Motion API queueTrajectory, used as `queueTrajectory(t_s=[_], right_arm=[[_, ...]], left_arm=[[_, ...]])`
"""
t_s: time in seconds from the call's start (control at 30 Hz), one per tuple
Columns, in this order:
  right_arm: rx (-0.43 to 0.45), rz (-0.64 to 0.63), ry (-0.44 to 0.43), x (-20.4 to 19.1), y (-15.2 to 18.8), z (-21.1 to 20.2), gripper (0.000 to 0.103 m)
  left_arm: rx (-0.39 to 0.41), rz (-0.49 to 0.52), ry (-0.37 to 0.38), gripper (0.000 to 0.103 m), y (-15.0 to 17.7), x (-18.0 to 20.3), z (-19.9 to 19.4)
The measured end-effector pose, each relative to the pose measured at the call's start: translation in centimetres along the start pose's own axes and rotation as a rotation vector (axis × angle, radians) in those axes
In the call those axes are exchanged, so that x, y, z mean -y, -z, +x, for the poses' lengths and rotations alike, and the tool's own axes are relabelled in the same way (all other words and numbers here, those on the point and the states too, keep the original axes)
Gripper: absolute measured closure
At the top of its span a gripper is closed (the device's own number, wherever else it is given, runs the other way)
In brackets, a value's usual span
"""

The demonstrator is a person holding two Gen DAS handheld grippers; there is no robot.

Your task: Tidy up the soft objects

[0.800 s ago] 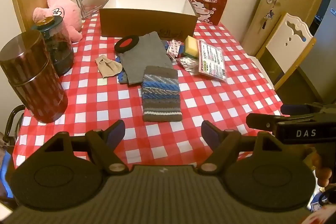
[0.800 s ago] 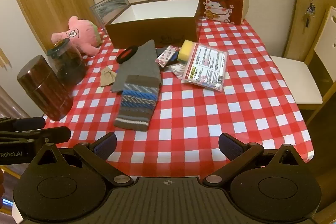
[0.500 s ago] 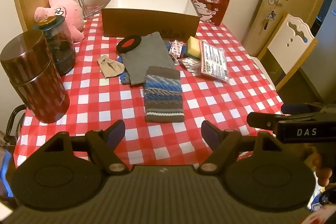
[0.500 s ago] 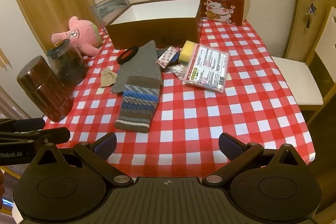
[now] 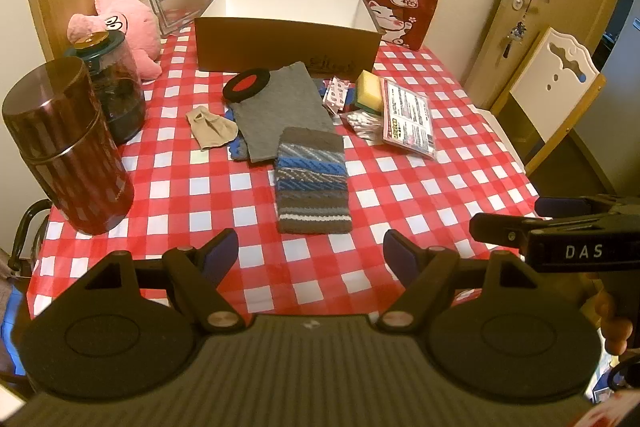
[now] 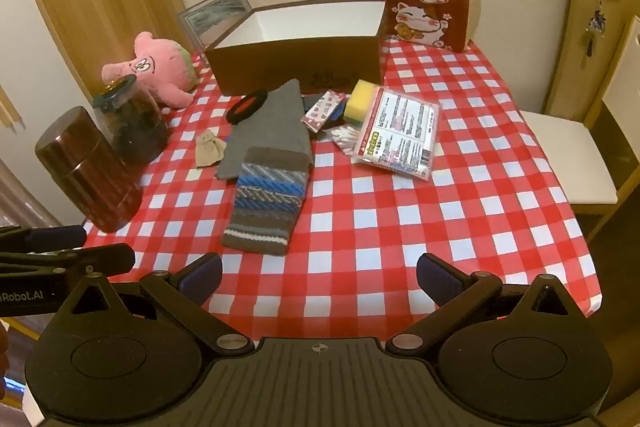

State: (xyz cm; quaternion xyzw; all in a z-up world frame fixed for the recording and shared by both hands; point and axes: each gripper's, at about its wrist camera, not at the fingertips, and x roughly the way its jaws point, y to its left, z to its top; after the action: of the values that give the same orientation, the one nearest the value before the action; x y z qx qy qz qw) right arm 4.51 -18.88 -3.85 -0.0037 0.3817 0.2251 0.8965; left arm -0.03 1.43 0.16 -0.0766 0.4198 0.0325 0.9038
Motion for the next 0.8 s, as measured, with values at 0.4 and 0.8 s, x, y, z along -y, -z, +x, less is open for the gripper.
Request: queueTrajectory(t_s=[0.4,0.8], right_arm=[[0.003,0.005,0.0,0.4,0.1,-0.4,0.0],[0.006,0.006,0.006,0.7,0.0,-1.0,0.0]], left_arm=[[0.004,0.008,-0.007,0.025,0.3,1.4,-0.2],[0.005,0.009,0.003,0.025,0.3,1.4,-0.3]])
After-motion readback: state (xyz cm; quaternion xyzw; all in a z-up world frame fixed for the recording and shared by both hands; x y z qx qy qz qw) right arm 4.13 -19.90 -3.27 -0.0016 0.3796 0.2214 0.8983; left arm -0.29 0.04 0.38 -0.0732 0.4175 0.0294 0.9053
